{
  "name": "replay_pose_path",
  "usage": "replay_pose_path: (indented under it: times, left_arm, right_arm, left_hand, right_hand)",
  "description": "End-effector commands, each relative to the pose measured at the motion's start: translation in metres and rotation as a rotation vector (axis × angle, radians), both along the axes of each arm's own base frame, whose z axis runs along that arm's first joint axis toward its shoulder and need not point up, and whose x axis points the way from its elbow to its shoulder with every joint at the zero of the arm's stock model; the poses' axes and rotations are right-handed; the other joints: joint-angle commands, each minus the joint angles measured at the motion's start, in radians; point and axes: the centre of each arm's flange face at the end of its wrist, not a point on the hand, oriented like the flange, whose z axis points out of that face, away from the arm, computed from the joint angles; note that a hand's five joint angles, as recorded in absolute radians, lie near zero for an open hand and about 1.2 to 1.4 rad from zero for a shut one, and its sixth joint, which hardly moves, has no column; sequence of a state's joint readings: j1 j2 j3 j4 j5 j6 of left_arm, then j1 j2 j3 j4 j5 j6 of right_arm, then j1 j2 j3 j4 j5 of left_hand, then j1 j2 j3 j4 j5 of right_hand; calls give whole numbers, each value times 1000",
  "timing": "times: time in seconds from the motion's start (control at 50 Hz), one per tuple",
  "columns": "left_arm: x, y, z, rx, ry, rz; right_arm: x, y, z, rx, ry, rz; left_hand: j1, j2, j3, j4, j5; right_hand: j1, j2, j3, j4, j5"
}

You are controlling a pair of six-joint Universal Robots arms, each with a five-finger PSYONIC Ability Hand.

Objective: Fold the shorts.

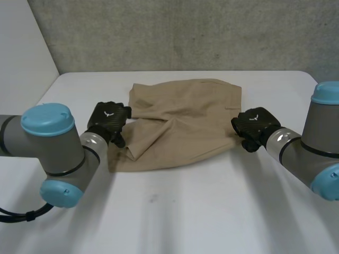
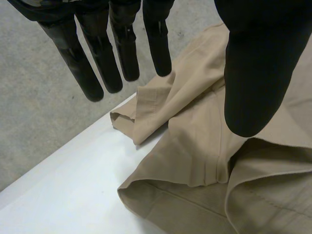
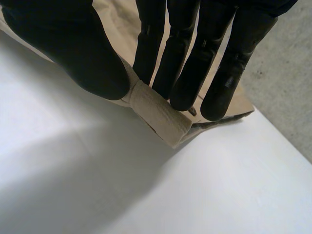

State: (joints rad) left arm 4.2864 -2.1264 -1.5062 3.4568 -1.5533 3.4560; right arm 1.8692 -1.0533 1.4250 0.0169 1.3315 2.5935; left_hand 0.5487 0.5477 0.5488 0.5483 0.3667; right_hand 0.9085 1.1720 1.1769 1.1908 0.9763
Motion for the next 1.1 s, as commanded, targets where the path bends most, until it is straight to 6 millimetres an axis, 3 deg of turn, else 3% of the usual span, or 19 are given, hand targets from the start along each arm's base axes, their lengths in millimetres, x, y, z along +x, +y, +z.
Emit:
replay_pose_path:
  times: [0.02,0.12,0.3,0.5,0.62,0.76,0.86,1.02,1.1]
  left_arm:
    - [-11,-3,-6,-9,-6,-31]
    - [-15,-13,-12,-10,-16,-29]
    - [-14,-13,-23,13,-82,-40]
    - [-14,-13,-50,36,-167,-60]
    - [-16,-19,-51,21,-162,-57]
    - [-20,-35,-50,-9,-147,-45]
    - [-22,-59,-51,-67,-122,-24]
    - [-2,-113,-50,-155,-98,66]
    - [14,-130,-44,-180,-98,108]
  right_arm:
    - [-14,4,-3,45,15,-30]
    - [-22,0,6,24,13,-53]
    - [-30,-6,5,26,10,-69]
    - [-30,-10,2,25,11,-71]
    - [-30,-10,2,28,12,-71]
    - [-30,-10,2,28,12,-71]
    - [-30,-8,0,35,16,-72]
    - [-31,-6,1,37,15,-74]
    - [-31,-6,2,34,15,-74]
  left_hand:
    - [-36,-35,-36,-35,-28]
    - [-12,-11,-12,-12,-5]
    - [-33,-32,-33,-32,-25]
    - [-39,-38,-39,-38,-31]
    - [-39,-38,-39,-38,-31]
    - [-27,-26,-27,-27,-19]
    - [-21,-20,-21,-21,-14]
    - [2,3,2,3,10]
    - [2,3,2,3,10]
  right_hand:
    - [488,224,219,205,245]
    - [488,224,219,205,245]
    - [488,224,219,205,245]
    - [488,224,219,205,245]
    - [488,224,219,205,245]
    - [488,224,219,205,245]
    - [488,224,219,205,245]
    - [488,224,219,205,245]
    - [488,224,219,205,245]
